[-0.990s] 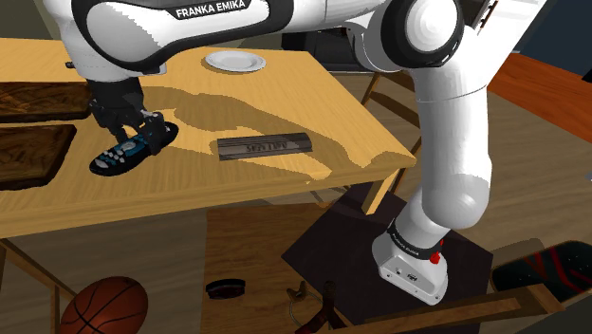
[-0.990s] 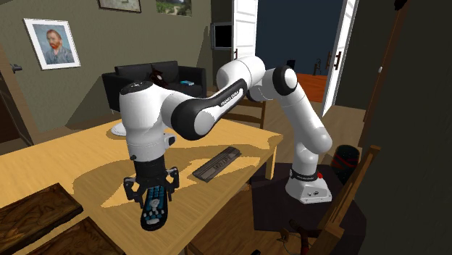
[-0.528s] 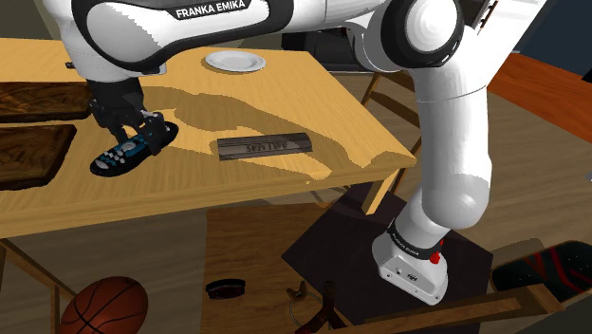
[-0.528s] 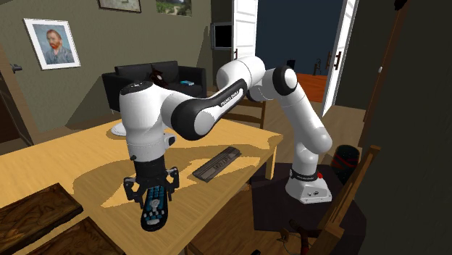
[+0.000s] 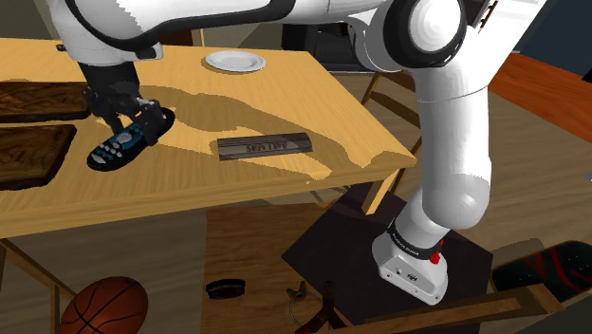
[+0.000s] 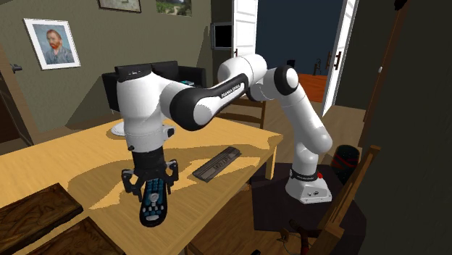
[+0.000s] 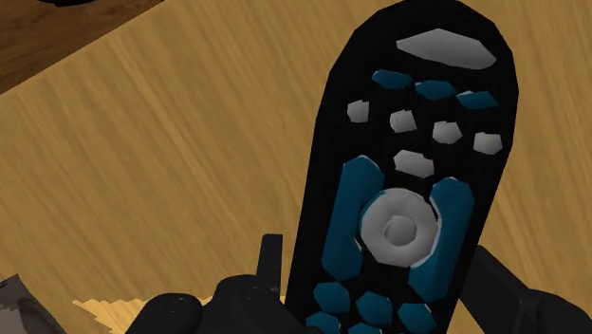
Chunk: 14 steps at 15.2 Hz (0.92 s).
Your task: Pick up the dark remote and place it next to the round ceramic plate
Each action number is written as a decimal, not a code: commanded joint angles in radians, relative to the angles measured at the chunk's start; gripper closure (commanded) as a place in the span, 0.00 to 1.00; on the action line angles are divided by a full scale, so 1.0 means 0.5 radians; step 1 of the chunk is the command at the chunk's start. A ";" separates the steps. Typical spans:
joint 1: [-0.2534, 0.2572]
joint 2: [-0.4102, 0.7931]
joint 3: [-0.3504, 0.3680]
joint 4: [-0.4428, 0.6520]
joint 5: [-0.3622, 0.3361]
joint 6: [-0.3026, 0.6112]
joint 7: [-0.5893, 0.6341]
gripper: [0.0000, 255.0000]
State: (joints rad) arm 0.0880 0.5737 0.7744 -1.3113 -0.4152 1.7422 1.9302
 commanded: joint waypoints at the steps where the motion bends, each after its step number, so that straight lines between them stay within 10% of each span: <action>1: 0.014 0.001 0.001 0.060 0.002 -0.055 -0.010 1.00; 14: 0.170 0.061 -0.014 0.543 -0.022 -0.447 -0.061 1.00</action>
State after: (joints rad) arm 0.1650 0.6001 0.7686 -1.0651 -0.4238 1.5379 1.9033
